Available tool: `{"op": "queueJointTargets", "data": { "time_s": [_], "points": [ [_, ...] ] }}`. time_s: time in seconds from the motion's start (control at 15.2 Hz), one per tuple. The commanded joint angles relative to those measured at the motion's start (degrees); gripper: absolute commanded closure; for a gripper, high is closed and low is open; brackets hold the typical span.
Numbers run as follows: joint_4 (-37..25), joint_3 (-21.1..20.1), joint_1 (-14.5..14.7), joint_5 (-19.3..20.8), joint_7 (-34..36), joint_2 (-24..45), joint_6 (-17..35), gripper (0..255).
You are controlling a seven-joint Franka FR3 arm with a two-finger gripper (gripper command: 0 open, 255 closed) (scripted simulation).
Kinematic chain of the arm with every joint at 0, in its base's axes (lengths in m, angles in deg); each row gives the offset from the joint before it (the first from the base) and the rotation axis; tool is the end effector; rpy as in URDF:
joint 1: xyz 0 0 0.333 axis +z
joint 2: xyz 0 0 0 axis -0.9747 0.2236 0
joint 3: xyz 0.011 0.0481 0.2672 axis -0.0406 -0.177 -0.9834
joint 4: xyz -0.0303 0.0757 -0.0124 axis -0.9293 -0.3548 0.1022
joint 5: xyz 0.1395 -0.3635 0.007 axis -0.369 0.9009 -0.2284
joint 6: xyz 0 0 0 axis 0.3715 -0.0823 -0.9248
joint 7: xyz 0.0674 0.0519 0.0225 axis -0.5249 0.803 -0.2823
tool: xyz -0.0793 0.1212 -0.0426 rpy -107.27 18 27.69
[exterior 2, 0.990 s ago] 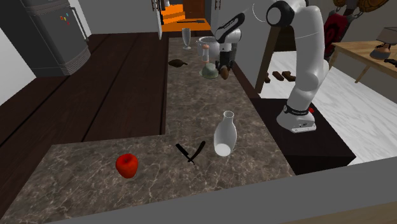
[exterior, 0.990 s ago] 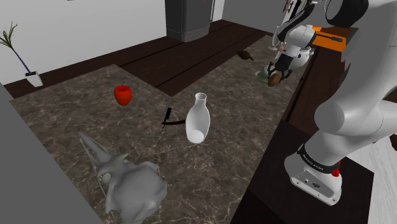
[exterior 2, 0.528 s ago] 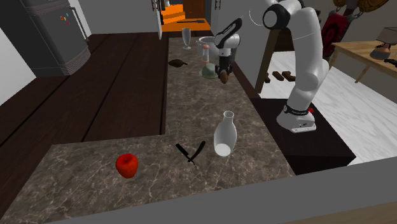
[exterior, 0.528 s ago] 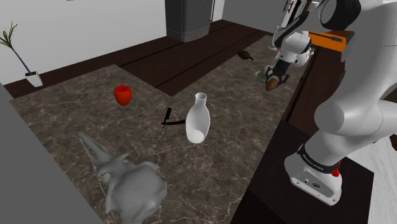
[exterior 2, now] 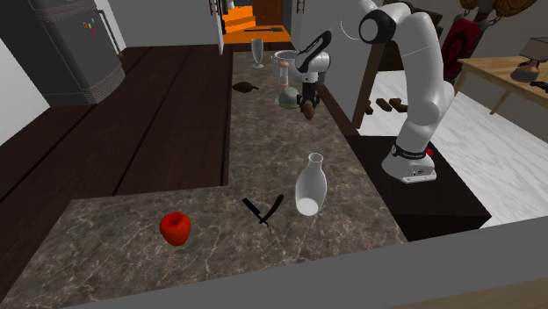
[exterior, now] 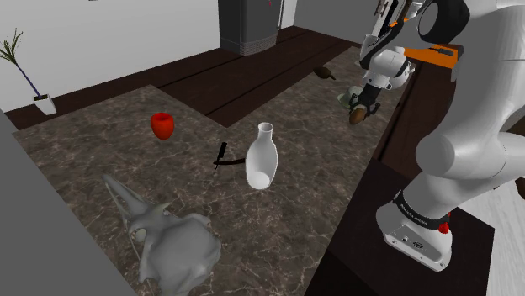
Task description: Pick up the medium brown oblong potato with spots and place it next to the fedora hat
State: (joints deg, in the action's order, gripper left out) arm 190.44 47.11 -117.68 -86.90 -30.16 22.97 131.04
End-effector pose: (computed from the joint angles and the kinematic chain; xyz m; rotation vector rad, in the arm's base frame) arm 0.3633 -0.4459 0.1214 -2.3429 1.6378 0.2874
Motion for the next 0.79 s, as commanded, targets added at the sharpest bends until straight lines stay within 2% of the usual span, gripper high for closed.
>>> {"op": "queueJointTargets", "data": {
  "time_s": [0.0, 0.2, 0.26, 0.59, 0.73],
  "points": [
    [0.0, 0.0, 0.0, 0.0, 0.0, 0.0, 0.0, 255],
    [0.0, 0.0, 0.0, 0.0, 0.0, 0.0, 0.0, 255],
    [0.0, 0.0, 0.0, 0.0, 0.0, 0.0, 0.0, 0],
    [0.0, 0.0, 0.0, 0.0, 0.0, 0.0, 0.0, 0],
    [-1.8, 0.6, -0.2, 0.9, 0.6, -1.4, -3.2, 0]
  ]
}}
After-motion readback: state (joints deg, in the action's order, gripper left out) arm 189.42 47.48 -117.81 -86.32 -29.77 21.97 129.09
